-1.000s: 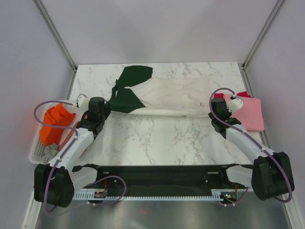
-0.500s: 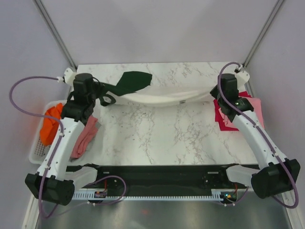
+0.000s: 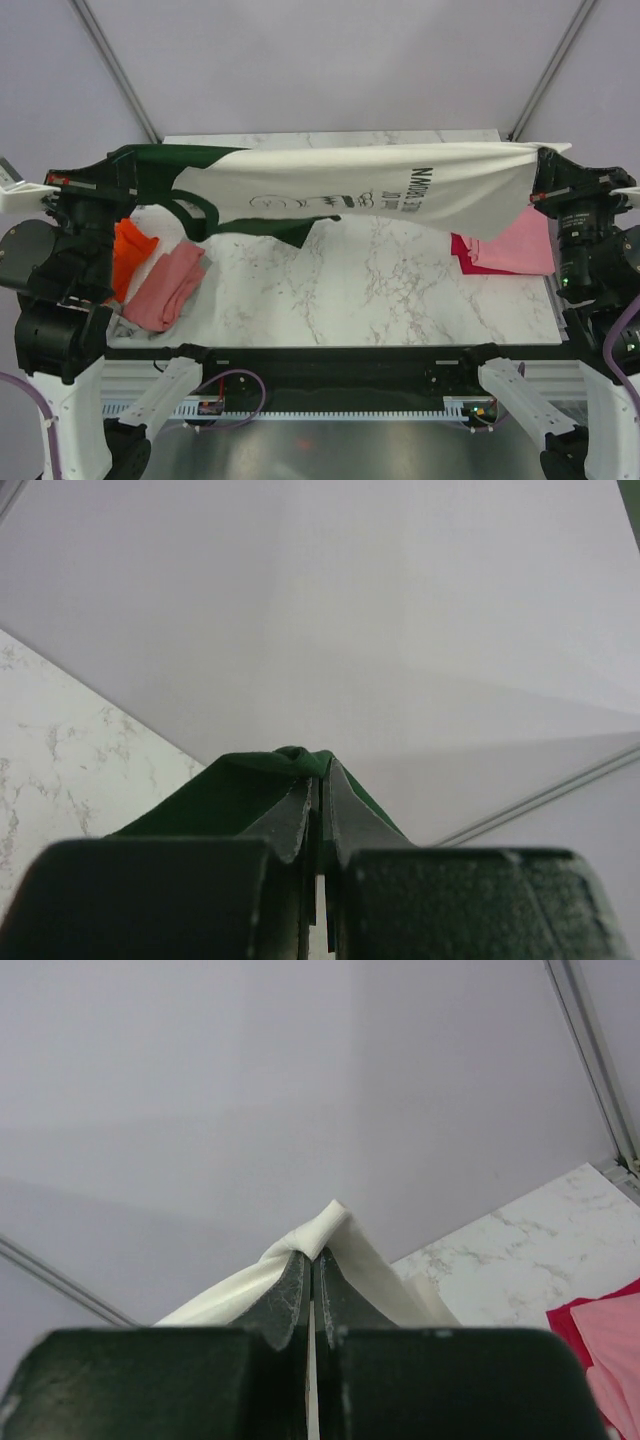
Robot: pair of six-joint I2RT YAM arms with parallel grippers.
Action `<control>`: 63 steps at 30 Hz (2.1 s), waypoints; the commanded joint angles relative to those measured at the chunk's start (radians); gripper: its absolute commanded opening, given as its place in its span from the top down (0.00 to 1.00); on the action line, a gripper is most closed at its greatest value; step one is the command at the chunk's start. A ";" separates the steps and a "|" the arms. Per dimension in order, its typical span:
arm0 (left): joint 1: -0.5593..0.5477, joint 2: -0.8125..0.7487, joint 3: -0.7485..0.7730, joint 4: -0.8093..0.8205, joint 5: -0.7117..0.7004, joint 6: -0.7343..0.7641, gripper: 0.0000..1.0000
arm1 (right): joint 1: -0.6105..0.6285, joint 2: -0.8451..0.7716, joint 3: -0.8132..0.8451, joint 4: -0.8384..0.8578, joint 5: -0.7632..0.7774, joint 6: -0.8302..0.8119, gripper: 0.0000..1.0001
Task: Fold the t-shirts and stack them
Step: Fold the tshirt
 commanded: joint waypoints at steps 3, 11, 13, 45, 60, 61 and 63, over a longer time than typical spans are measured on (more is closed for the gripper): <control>0.008 0.076 0.097 -0.059 -0.030 0.059 0.98 | -0.001 0.038 0.072 -0.061 0.044 -0.046 1.00; 0.008 0.335 0.146 -0.050 -0.025 0.061 0.98 | -0.003 0.217 0.012 0.020 0.128 -0.025 1.00; 0.011 0.441 0.155 -0.026 0.003 0.053 0.98 | -0.003 0.292 -0.028 0.081 0.133 -0.012 1.00; 0.301 0.745 -0.315 0.765 0.580 -0.052 0.98 | -0.286 0.879 -0.052 0.419 -0.496 0.235 1.00; 0.299 0.313 -0.934 0.787 0.564 -0.048 0.98 | -0.302 0.517 -0.686 0.448 -0.413 0.216 1.00; 0.301 0.284 -0.972 0.767 0.556 -0.046 0.98 | -0.303 0.491 -0.710 0.442 -0.410 0.218 1.00; 0.301 0.223 -1.012 0.720 0.542 -0.040 0.98 | -0.303 0.419 -0.769 0.411 -0.406 0.212 1.00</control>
